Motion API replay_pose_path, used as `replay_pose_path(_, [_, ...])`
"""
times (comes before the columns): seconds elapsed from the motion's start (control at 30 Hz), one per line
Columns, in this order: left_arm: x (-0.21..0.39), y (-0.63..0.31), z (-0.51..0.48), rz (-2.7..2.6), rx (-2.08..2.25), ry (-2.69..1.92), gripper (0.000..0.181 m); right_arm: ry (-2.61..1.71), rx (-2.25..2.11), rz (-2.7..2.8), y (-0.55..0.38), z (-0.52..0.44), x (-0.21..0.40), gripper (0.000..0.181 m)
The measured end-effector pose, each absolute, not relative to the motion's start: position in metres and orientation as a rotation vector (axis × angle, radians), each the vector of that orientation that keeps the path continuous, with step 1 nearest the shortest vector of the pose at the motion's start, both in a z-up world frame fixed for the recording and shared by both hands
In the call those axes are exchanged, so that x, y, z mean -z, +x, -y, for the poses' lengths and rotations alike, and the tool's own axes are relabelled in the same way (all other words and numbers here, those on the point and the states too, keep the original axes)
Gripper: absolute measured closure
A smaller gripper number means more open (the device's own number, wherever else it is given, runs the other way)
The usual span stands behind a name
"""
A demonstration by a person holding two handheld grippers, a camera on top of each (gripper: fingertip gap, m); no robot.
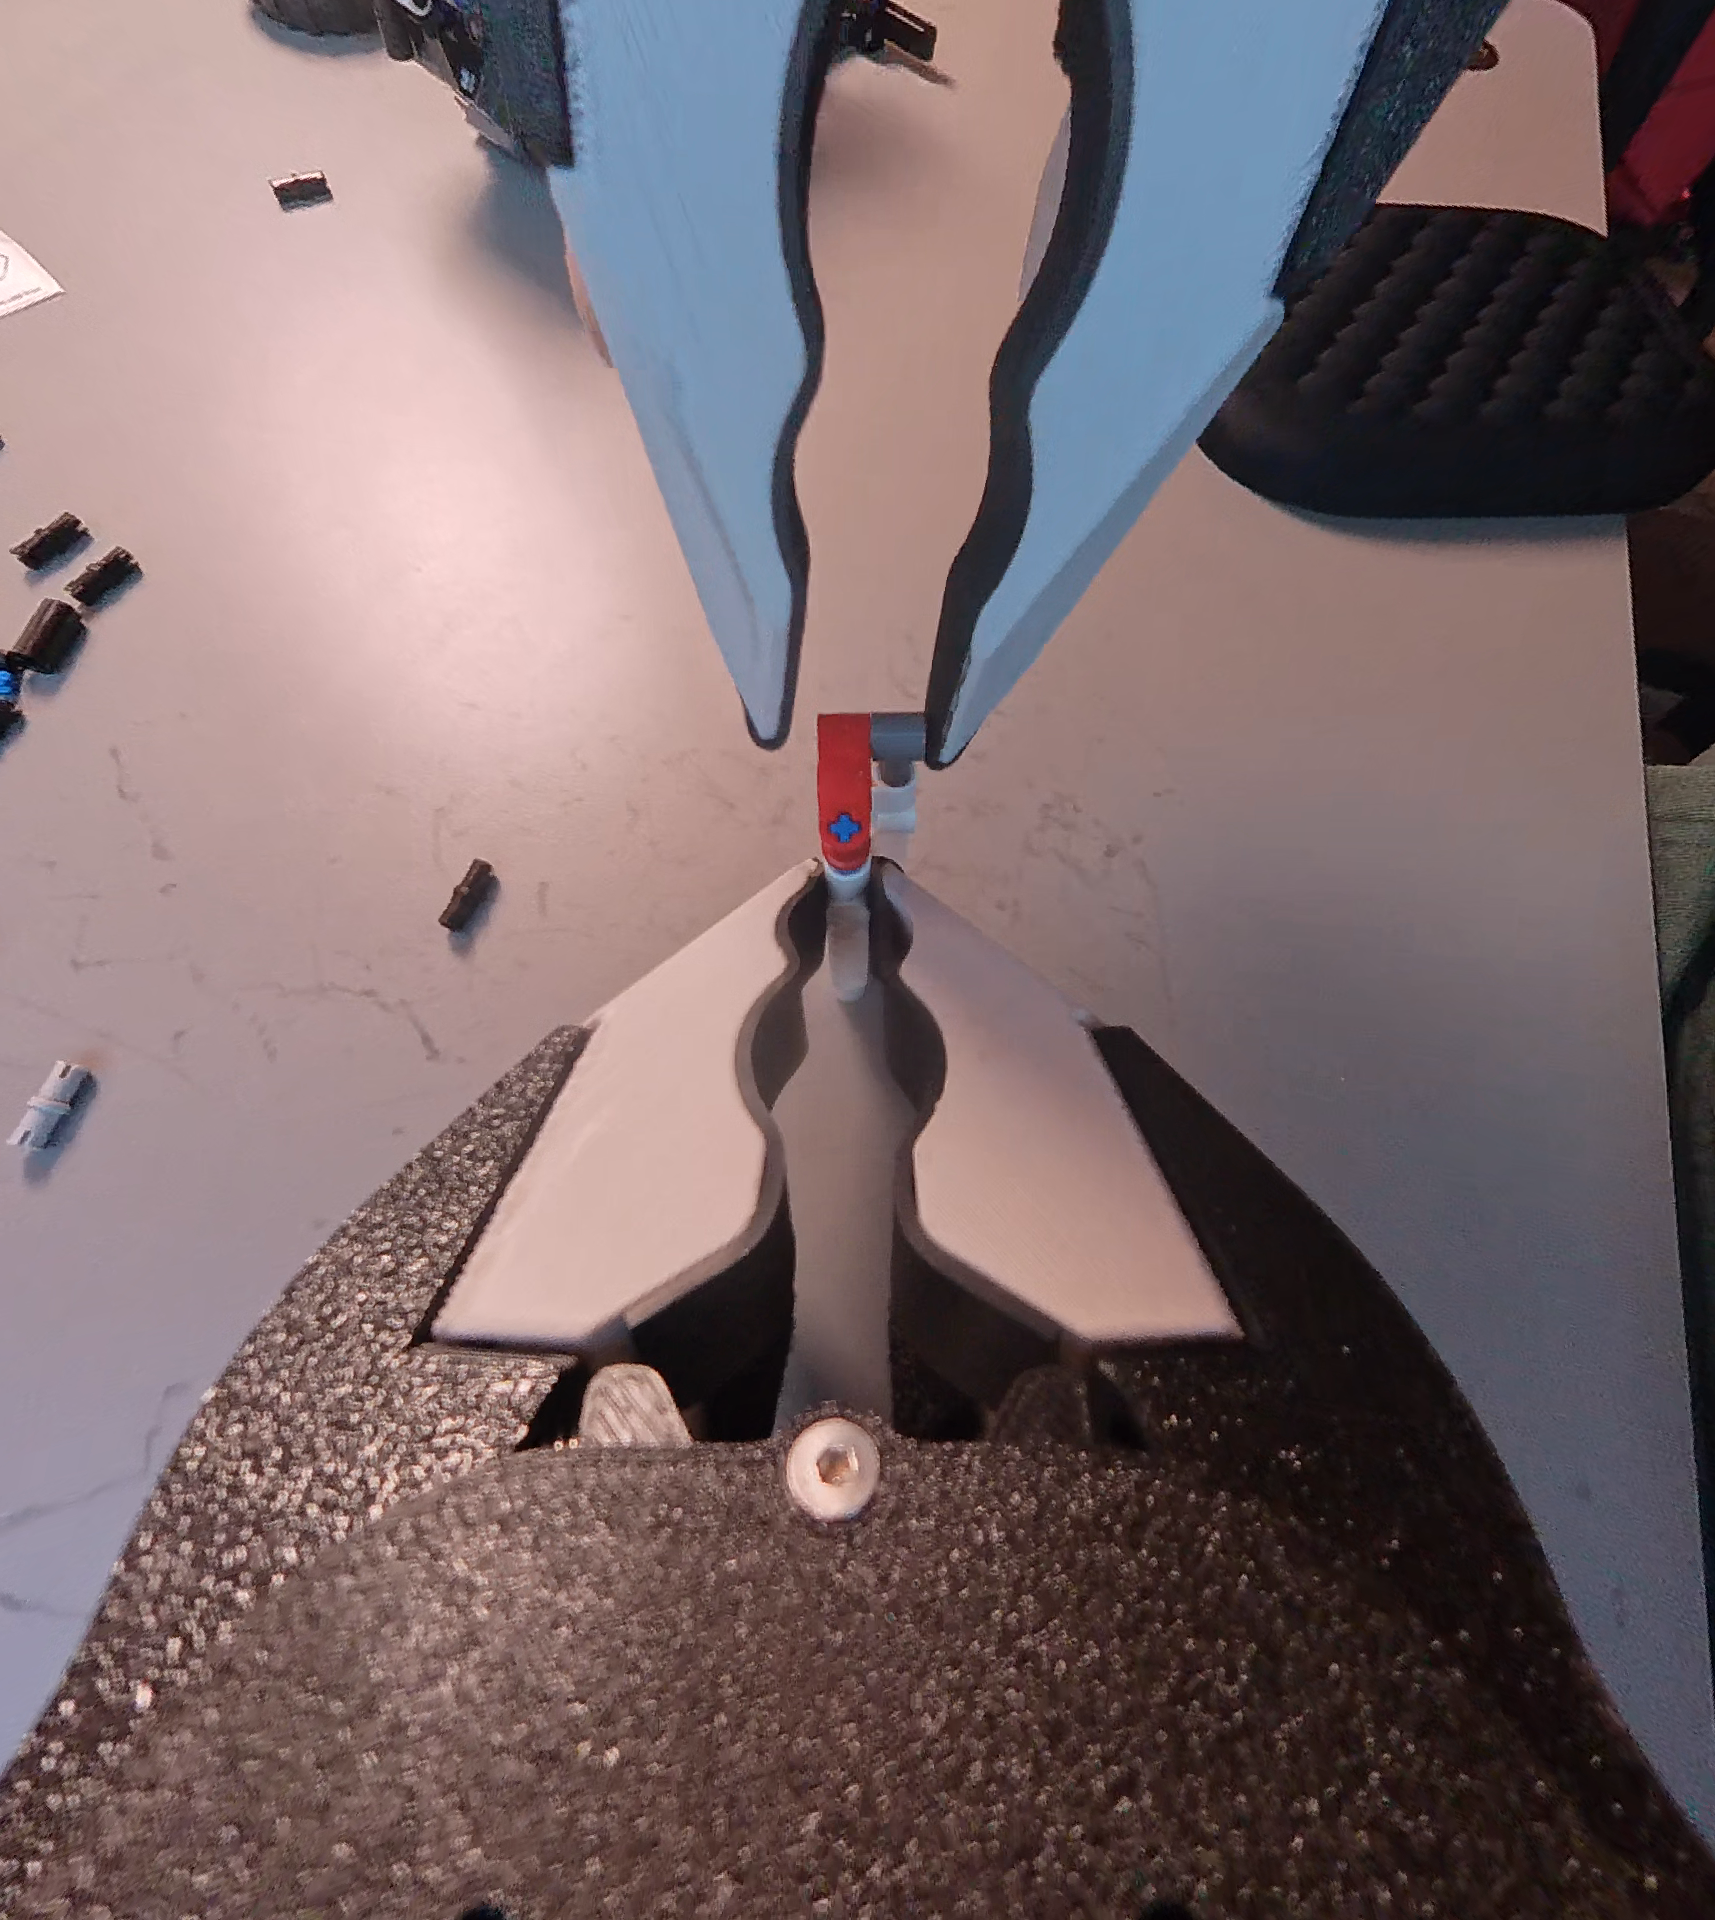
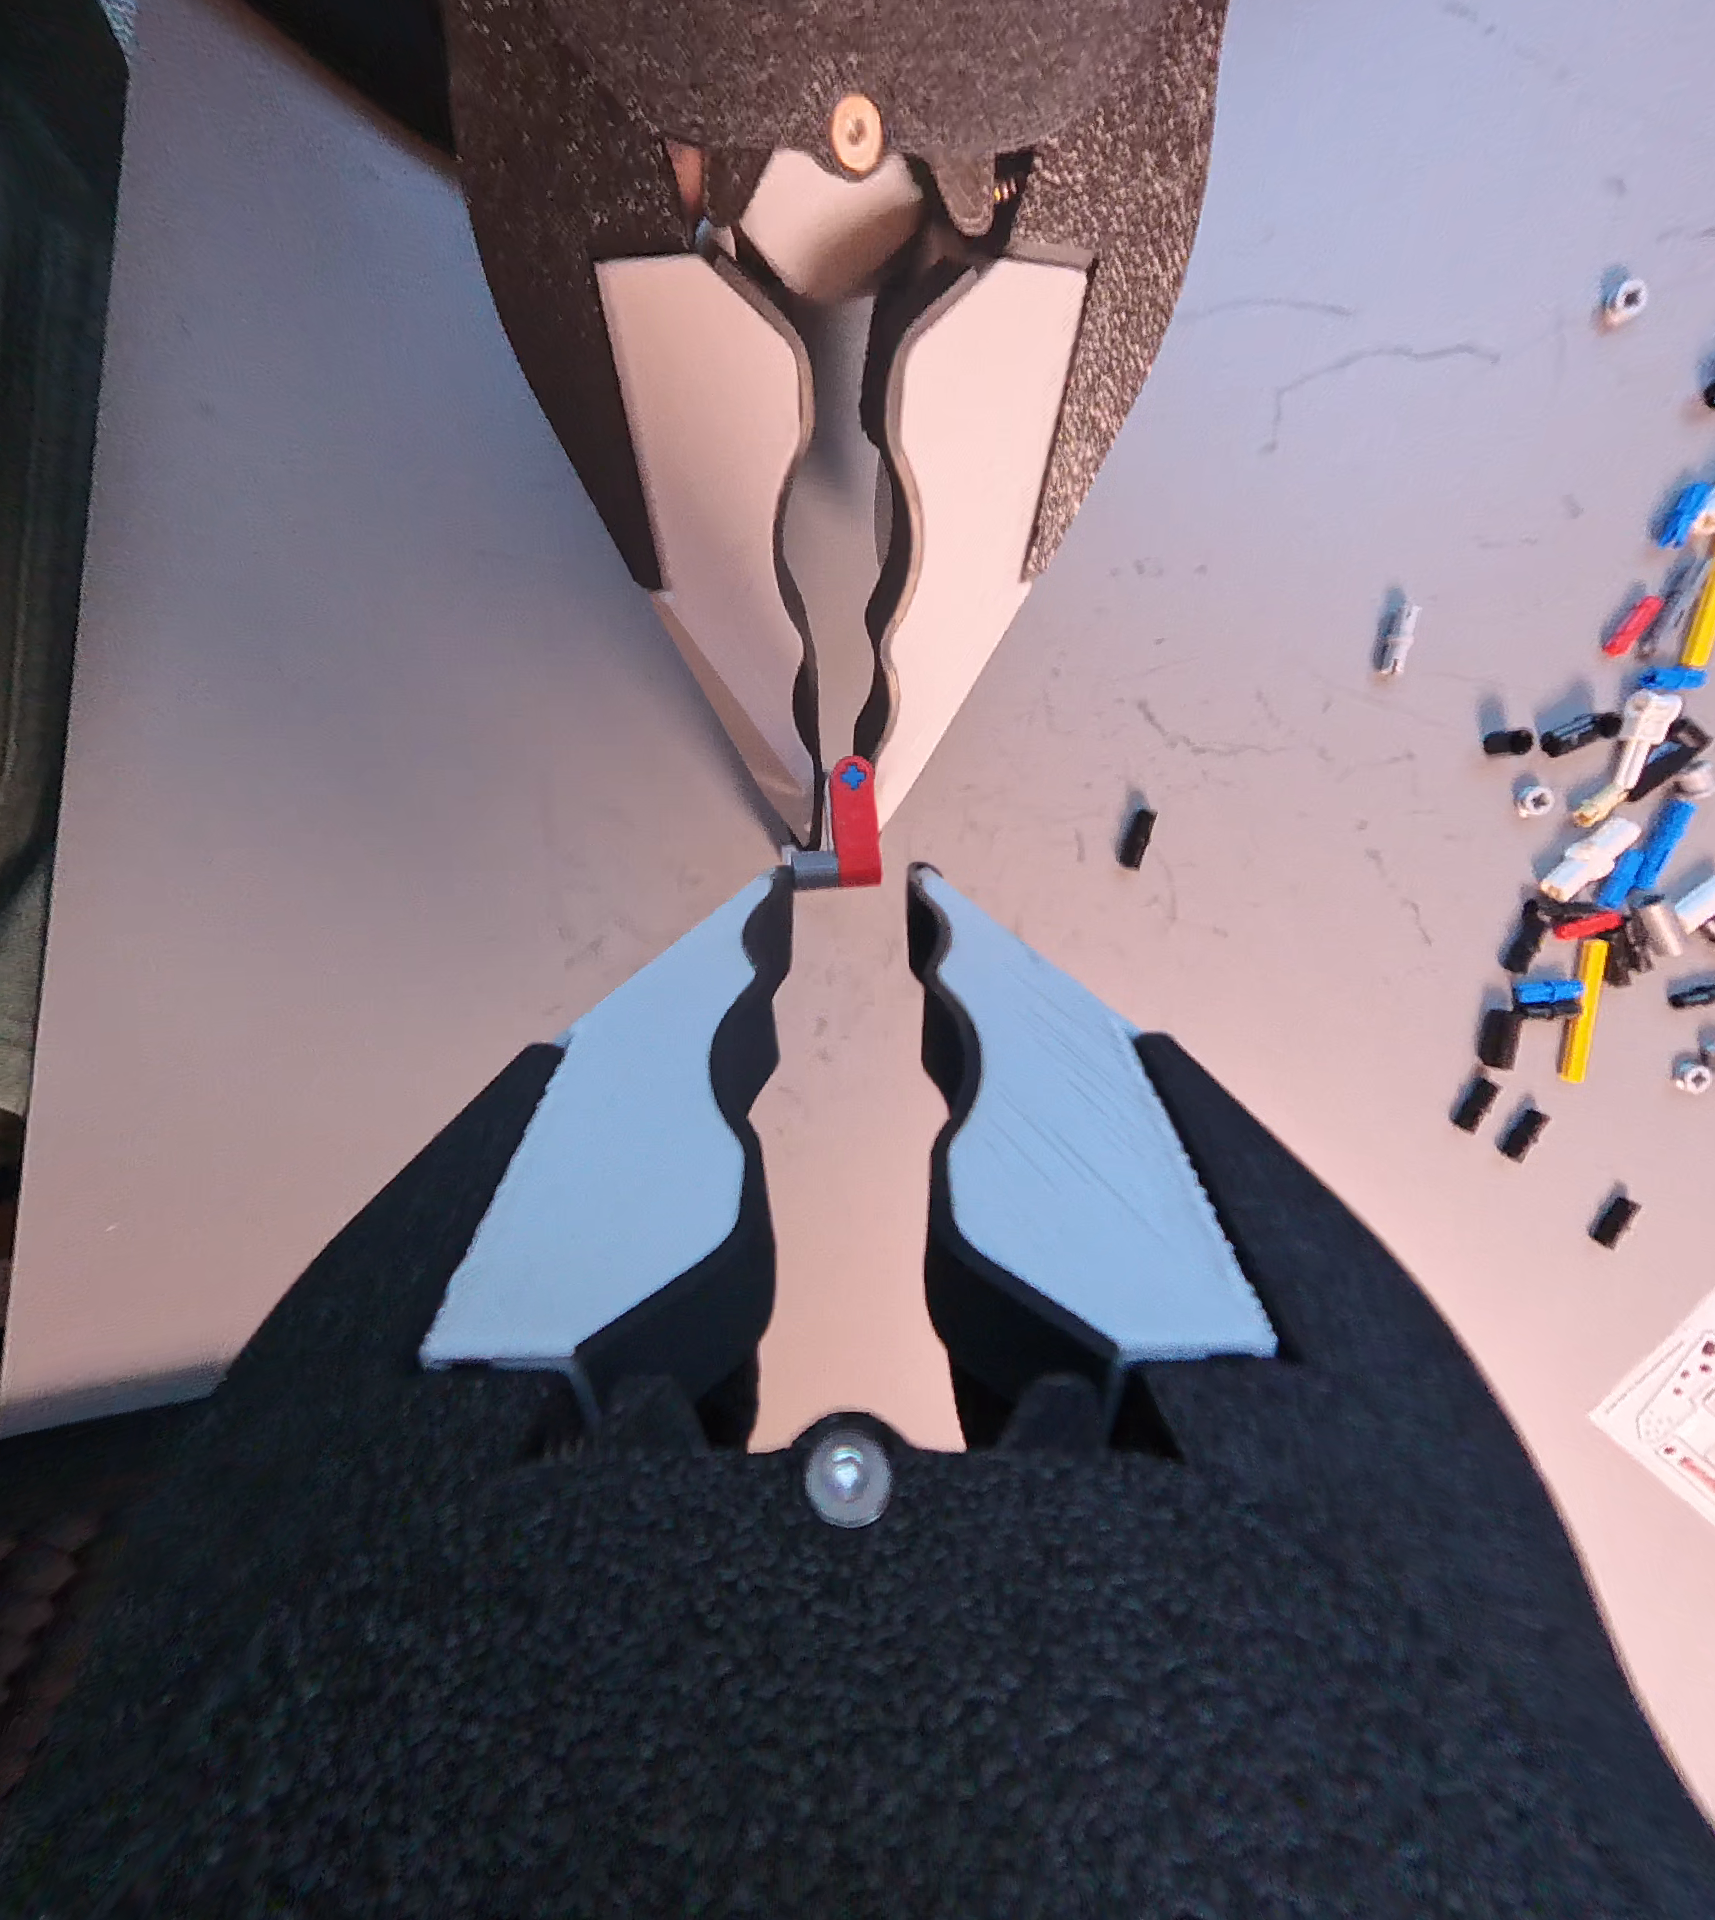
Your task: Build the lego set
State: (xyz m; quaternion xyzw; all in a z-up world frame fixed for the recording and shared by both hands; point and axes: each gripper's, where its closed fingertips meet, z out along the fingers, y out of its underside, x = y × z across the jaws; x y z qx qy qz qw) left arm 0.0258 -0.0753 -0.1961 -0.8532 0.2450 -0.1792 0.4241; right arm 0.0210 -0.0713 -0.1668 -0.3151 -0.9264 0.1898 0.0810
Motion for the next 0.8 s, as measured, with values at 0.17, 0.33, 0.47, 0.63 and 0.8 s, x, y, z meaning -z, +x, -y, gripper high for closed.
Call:
replay_pose_path(0.17, [0.1961, 0.0265, 0.0759, -0.623, 0.448, -2.131, 0.175, -0.86, -0.575, 2.717, 0.0216, 0.0748, 0.1679, 0.165])
replay_pose_path(0.33, [0.1961, 0.0277, 0.0763, -0.628, 0.433, -2.128, 0.175, -0.931, -0.704, 2.579, 0.0231, 0.0763, 0.1681, 0.165])
replay_pose_path(0.47, [0.1964, 0.0289, 0.0776, -0.624, 0.417, -2.131, 0.174, -0.991, -0.799, 2.432, 0.0237, 0.0784, 0.1678, 0.165])
replay_pose_path(0.63, [0.1964, 0.0274, 0.0748, -0.525, 0.391, -2.165, 0.174, -1.211, -0.881, 2.138, 0.0209, 0.0714, 0.1684, 0.165])
replay_pose_path(0.8, [0.1965, 0.0271, 0.0731, -0.459, 0.342, -2.185, 0.174, -1.412, -0.821, 1.878, 0.0276, 0.0701, 0.168, 0.162])
